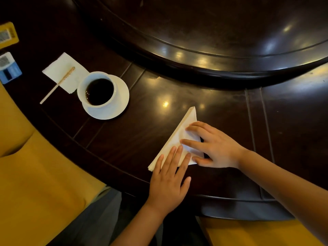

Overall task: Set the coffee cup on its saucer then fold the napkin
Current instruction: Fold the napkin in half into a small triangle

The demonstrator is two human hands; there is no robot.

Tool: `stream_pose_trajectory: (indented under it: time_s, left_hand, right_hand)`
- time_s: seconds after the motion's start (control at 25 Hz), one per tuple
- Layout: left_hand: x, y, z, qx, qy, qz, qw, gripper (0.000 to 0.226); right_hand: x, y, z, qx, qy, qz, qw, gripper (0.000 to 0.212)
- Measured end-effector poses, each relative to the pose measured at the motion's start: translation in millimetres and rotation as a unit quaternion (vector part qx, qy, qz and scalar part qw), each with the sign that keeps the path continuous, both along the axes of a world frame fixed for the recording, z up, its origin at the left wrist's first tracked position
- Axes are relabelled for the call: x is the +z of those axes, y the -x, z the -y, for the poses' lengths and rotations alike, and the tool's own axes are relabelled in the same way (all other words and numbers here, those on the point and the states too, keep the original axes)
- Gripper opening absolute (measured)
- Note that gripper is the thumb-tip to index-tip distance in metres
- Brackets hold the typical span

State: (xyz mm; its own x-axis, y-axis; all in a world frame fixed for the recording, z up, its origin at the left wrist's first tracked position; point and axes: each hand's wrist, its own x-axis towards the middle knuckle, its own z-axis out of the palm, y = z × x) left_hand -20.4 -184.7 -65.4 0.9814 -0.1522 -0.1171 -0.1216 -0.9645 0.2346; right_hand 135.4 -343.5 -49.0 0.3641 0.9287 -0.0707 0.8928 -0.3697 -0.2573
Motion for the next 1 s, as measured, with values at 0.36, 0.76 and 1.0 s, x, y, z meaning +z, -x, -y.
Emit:
stream_pose_trajectory:
  time_s: [0.36,0.76,1.0]
  left_hand:
    - [-2.7,-25.2,-49.7,0.045,-0.004,0.021,0.999,0.059]
    - [-4.4,-41.1,-86.5,0.066,-0.017,0.029,0.997,0.059]
    - [-5.4,-42.0,-87.4,0.068,-0.02,0.039,0.997,0.058]
  right_hand:
    - [-0.5,-35.5,-64.5,0.029,-0.008,-0.007,1.0,0.052]
    - [-3.0,-55.1,-108.0,0.038,0.004,0.001,0.999,0.053]
    - [-1.0,-53.4,-111.1,0.032,0.004,0.007,0.999,0.053]
